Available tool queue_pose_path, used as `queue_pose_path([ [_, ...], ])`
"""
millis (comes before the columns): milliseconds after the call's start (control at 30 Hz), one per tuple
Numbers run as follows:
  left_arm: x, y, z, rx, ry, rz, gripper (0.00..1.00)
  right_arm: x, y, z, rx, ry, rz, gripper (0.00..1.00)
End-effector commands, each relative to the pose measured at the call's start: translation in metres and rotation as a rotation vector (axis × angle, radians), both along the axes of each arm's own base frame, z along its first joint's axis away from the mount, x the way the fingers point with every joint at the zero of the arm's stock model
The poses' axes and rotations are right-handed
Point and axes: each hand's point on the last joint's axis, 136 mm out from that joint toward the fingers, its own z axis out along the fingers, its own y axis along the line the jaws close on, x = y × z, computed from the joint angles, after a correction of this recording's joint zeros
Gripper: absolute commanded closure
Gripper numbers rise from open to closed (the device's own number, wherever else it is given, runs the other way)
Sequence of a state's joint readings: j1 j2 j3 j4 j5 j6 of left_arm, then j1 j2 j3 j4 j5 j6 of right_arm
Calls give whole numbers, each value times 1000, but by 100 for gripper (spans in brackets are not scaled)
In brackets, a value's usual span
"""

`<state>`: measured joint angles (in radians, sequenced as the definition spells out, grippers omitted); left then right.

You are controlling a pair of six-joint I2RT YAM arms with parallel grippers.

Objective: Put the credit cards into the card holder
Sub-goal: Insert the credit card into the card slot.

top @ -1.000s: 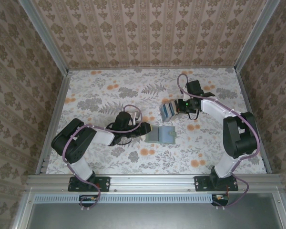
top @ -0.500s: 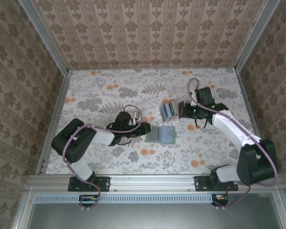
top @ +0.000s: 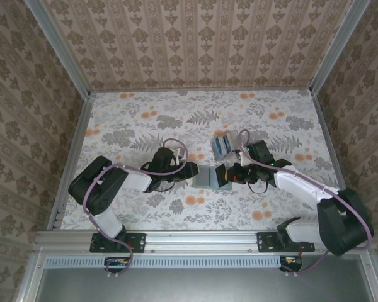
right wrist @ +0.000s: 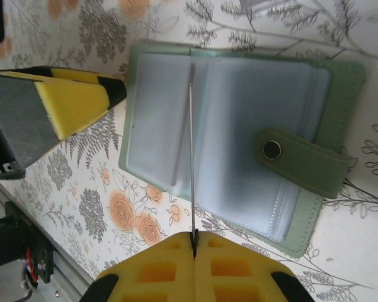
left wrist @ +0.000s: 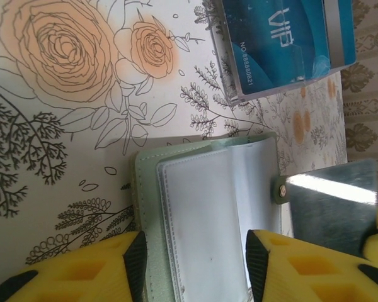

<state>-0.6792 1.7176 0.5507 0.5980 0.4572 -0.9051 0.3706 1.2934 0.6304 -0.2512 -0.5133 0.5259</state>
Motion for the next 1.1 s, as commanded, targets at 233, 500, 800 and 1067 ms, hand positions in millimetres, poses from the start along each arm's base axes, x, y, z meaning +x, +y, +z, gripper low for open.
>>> queue_pose_path([
  [233,-49,61,-97,346,255,51,65,-2,21,-18,118,79,54,100],
  [500,-48,59,-97,342,257,46,72,5,21,-34,133,114,31,100],
  [800,-48,61,-96,350,254,49,74,9,20,-48,130,155,-14,100],
  [1067,-48,61,-98,349,257,50,77,7,6,-43,96,122,-101,100],
])
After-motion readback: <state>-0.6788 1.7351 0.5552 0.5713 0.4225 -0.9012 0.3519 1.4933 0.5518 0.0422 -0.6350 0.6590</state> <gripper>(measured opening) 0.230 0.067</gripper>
